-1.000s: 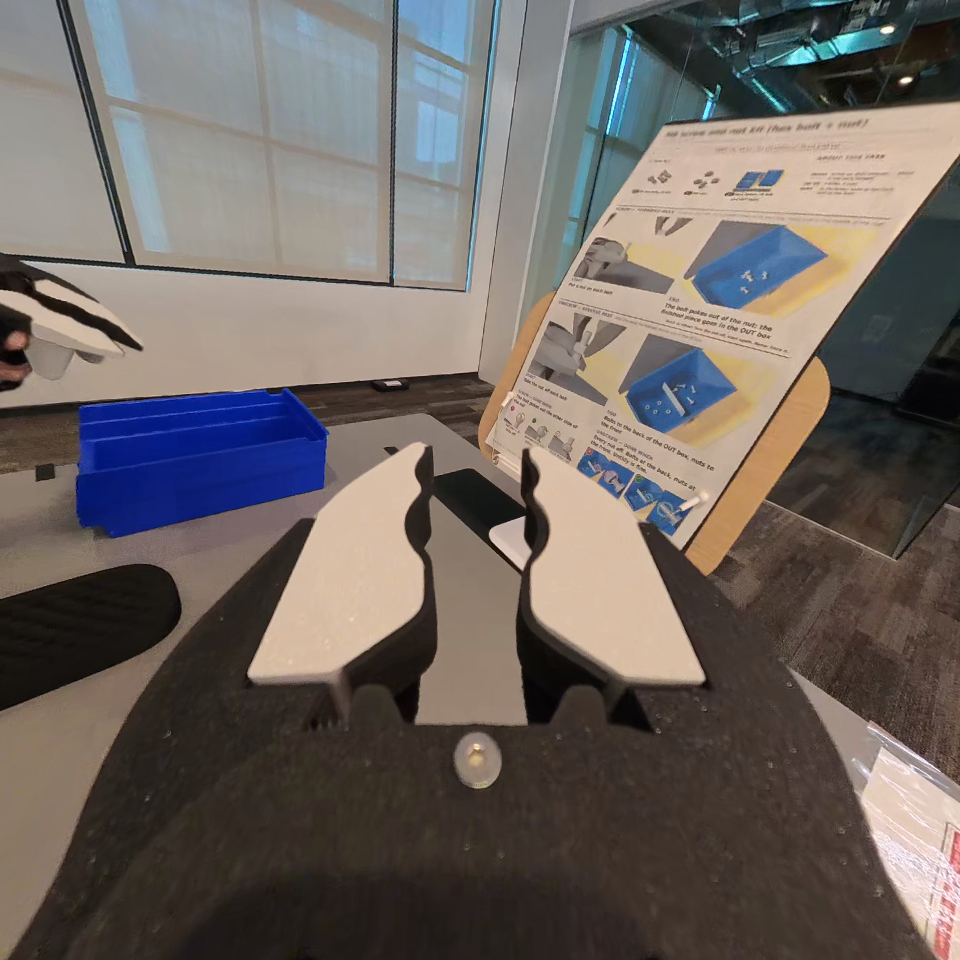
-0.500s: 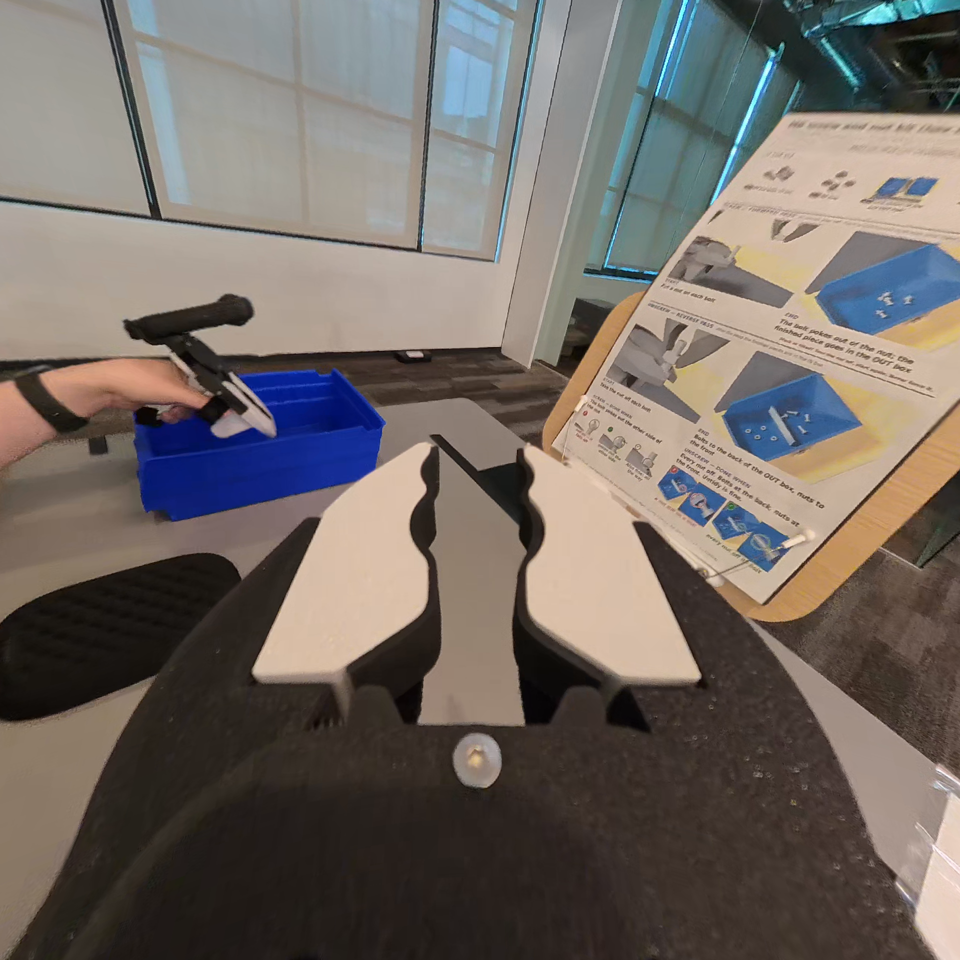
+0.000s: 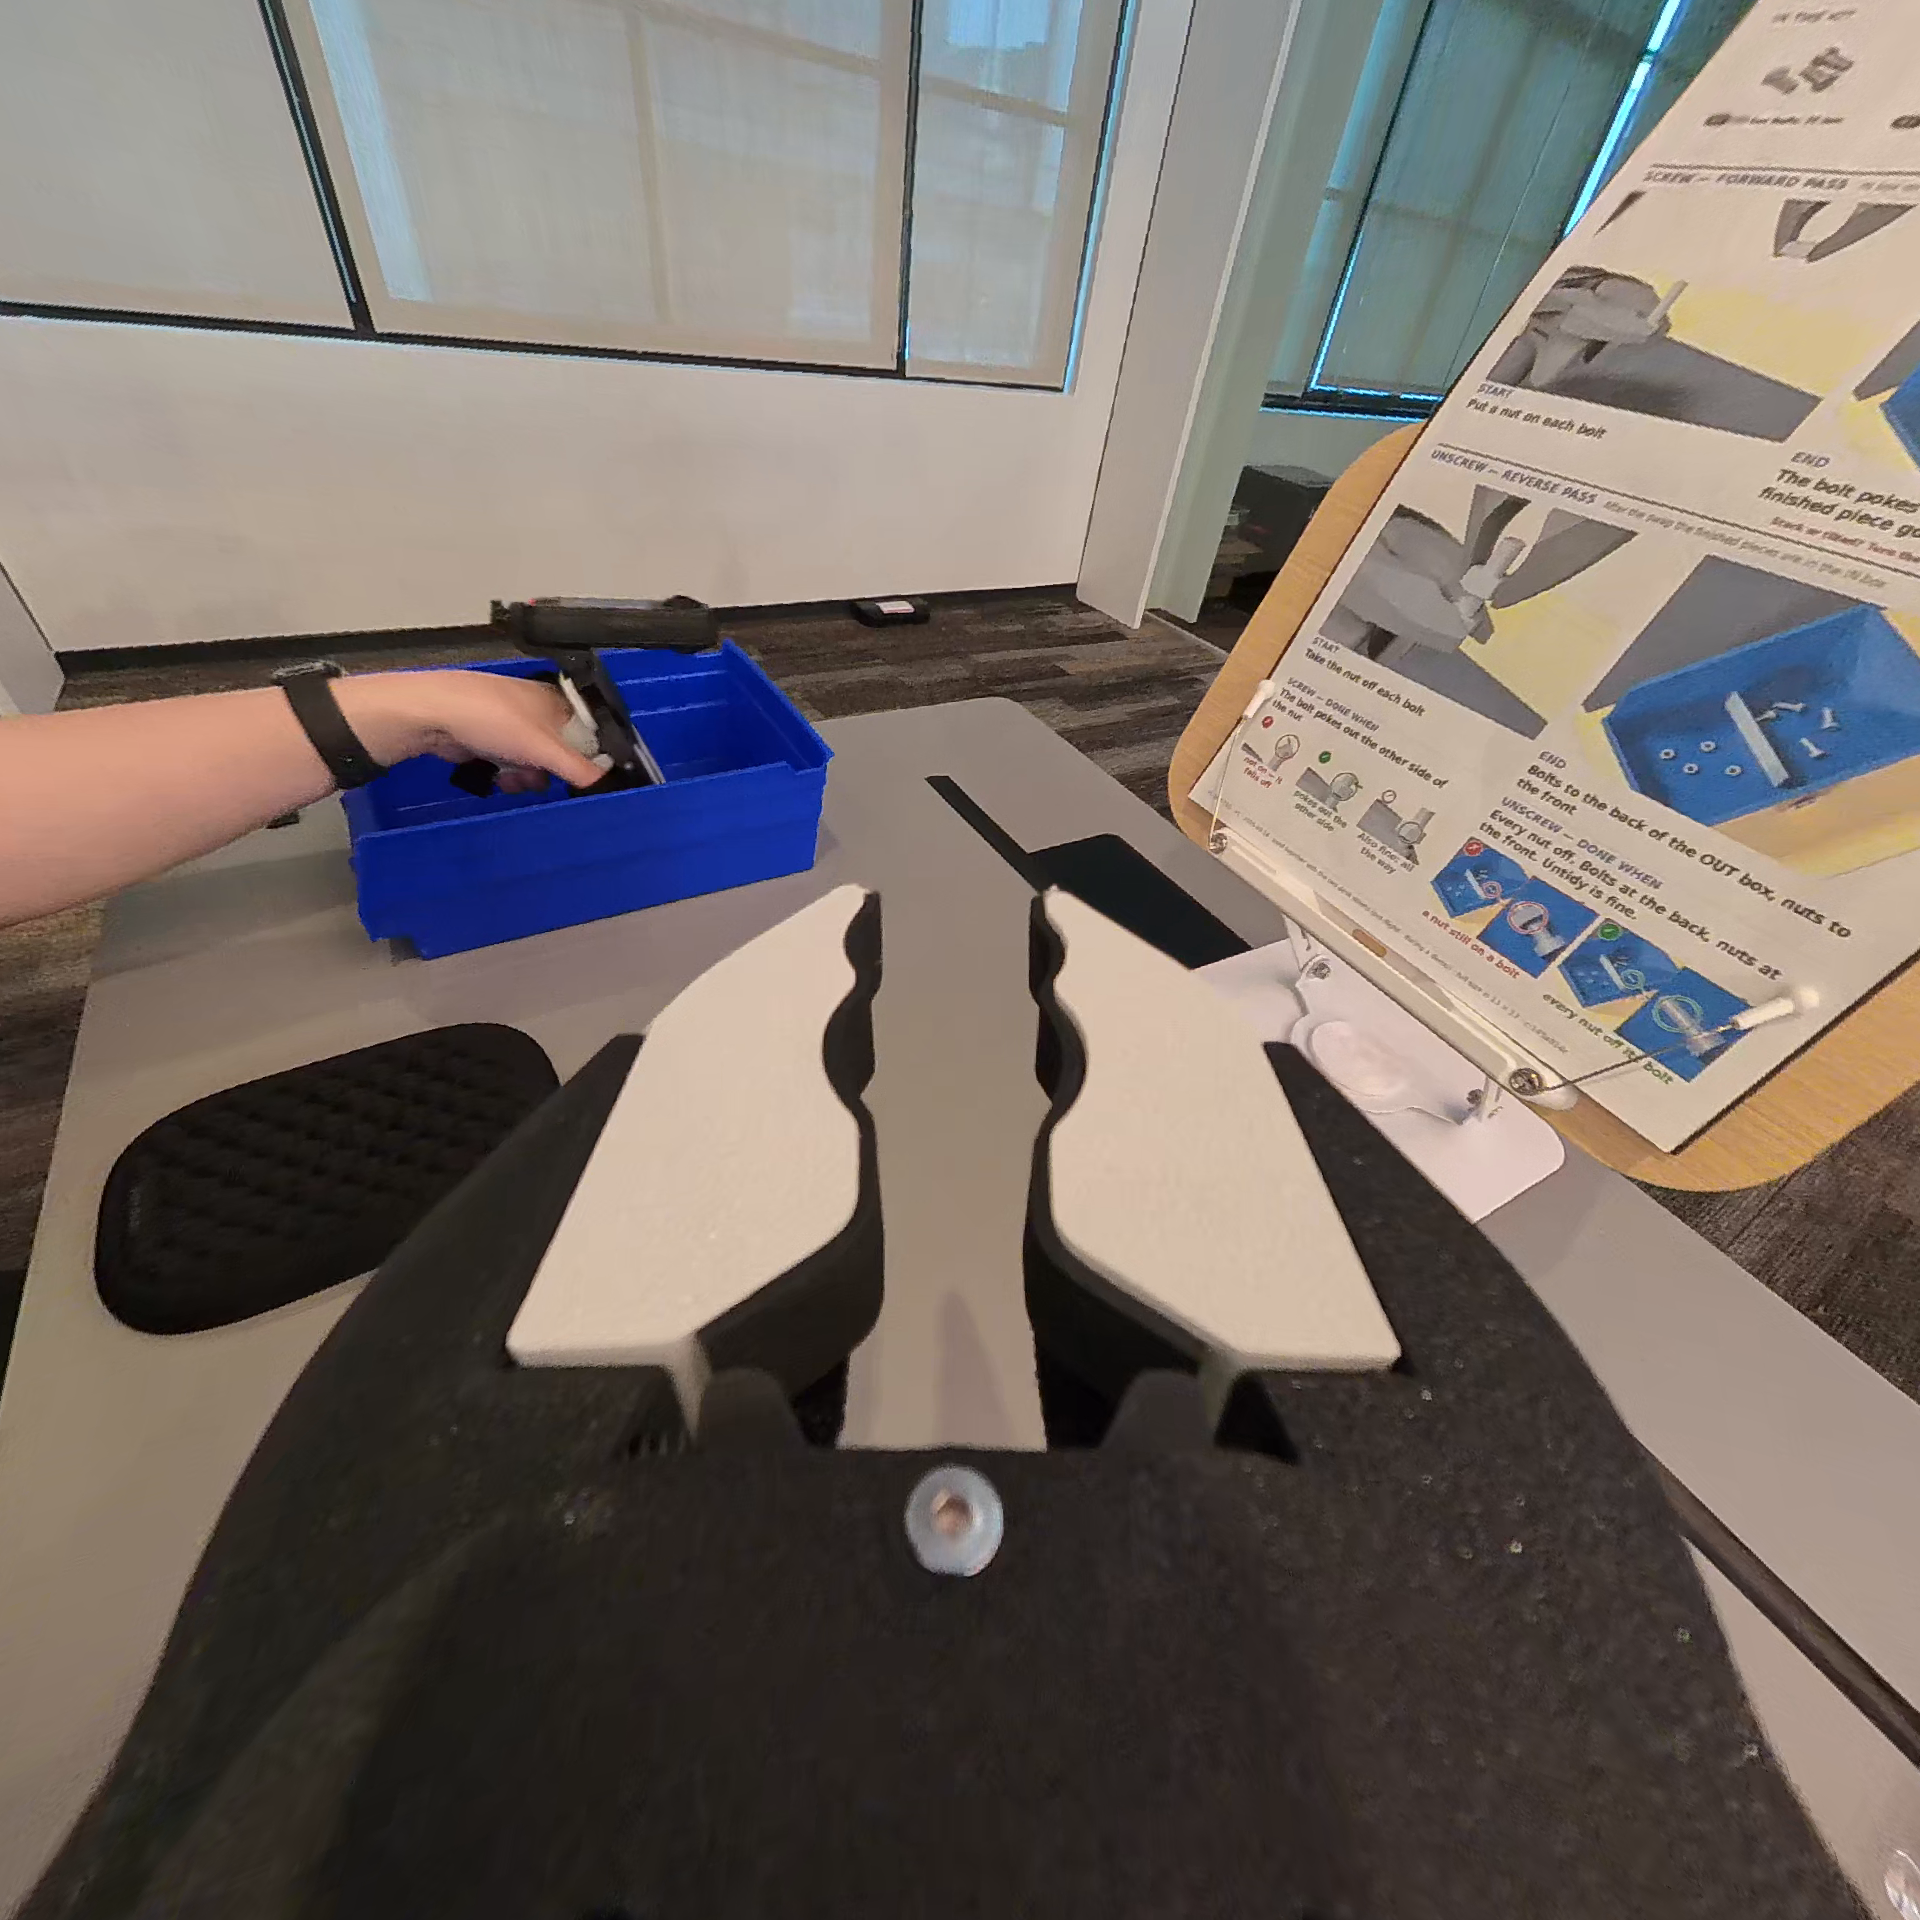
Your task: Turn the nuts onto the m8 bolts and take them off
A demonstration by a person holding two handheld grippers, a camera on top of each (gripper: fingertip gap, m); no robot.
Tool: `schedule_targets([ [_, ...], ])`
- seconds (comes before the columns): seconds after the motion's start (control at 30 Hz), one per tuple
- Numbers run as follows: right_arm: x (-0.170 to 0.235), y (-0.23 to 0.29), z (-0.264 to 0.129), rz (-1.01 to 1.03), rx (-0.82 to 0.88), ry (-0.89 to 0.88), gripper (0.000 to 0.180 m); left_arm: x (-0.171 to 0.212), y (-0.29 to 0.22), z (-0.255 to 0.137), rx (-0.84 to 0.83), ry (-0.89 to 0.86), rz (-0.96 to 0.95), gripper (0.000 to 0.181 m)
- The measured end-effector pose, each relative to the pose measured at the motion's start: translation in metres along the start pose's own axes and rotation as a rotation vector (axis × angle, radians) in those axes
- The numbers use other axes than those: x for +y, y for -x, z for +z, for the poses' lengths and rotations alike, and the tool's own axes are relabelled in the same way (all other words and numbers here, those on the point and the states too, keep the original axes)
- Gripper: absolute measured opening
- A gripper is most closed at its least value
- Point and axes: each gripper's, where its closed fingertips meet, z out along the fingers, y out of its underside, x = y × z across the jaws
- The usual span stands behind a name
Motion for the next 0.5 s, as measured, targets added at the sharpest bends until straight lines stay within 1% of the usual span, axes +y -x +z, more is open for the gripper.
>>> schedule_targets([
  [0.1, 0.002, 0.001, 0.001, -0.018, -0.015, 0.029, 0.027, -0.005, -0.003, 0.003, 0.009, -0.004, -0.009, 0.025],
  [0.2, 0.006, -0.001, 0.000, -0.055, -0.005, 0.067, 0.026, -0.006, 0.000, 0.004, -0.027, 0.002, 0.001, 0.017],
  [0.27, 0.006, -0.001, -0.002, -0.087, -0.005, 0.084, 0.026, -0.006, 0.000, 0.005, -0.021, 0.007, -0.003, 0.008],
  [0.43, -0.010, -0.003, -0.012, -0.142, -0.030, 0.056, 0.026, -0.002, 0.003, 0.000, 0.010, -0.026, 0.002, 0.008],
  [0.5, -0.019, -0.005, -0.017, -0.155, -0.049, 0.032, 0.025, -0.005, 0.008, -0.012, 0.013, -0.100, -0.009, 0.008],
])
